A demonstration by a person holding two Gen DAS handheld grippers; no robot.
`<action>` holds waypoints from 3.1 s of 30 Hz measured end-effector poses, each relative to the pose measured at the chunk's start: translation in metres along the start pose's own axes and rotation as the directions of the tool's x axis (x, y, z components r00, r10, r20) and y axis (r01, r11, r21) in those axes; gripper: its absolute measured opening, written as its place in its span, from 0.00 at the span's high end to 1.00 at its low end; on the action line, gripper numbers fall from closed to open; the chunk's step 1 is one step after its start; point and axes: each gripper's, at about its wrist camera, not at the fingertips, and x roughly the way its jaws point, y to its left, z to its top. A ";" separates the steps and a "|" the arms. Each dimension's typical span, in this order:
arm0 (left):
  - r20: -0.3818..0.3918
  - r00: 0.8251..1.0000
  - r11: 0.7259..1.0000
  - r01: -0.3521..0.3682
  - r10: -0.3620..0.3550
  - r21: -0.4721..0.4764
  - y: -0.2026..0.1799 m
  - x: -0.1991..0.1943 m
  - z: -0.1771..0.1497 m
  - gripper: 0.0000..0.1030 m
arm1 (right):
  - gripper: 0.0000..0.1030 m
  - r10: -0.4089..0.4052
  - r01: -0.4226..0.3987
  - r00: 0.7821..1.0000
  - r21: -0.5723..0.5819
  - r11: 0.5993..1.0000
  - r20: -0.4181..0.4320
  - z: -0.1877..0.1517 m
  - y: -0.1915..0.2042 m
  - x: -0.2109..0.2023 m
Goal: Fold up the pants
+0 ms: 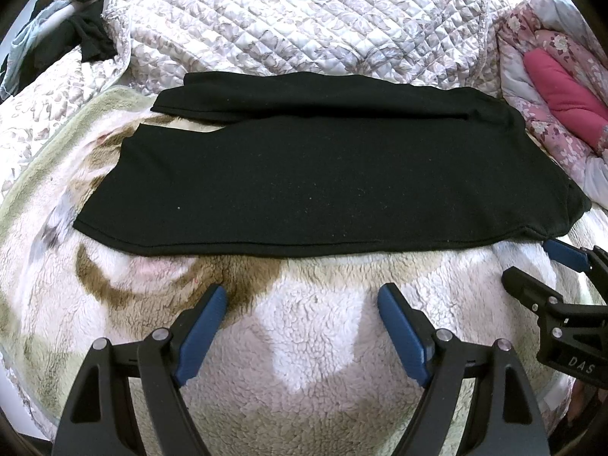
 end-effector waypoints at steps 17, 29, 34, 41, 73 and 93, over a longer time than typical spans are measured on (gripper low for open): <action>0.003 1.000 1.000 -0.002 0.002 0.001 -0.001 -0.001 0.001 0.18 | 0.21 -0.002 0.002 1.000 -0.001 1.000 -0.002 0.000 0.000 0.000; 0.002 1.000 1.000 -0.004 0.004 0.003 -0.004 -0.001 0.001 0.17 | 0.21 -0.002 0.002 1.000 -0.002 1.000 -0.002 0.000 0.000 0.000; 0.001 1.000 1.000 -0.008 0.008 0.005 -0.006 -0.001 0.001 0.17 | 0.21 -0.003 0.003 1.000 -0.002 1.000 -0.002 0.000 0.001 0.000; 0.000 1.000 1.000 -0.010 0.010 0.005 -0.008 -0.001 0.001 0.17 | 0.21 -0.003 0.003 1.000 -0.003 1.000 -0.001 0.000 0.001 -0.001; 0.002 1.000 1.000 -0.012 0.012 0.008 -0.009 -0.001 0.001 0.16 | 0.21 0.003 -0.003 1.000 -0.006 1.000 -0.006 0.001 -0.002 0.000; 0.012 1.000 1.000 -0.002 0.002 0.008 -0.011 -0.001 0.004 0.16 | 0.21 0.039 -0.039 0.999 0.021 0.999 -0.010 0.000 -0.008 -0.008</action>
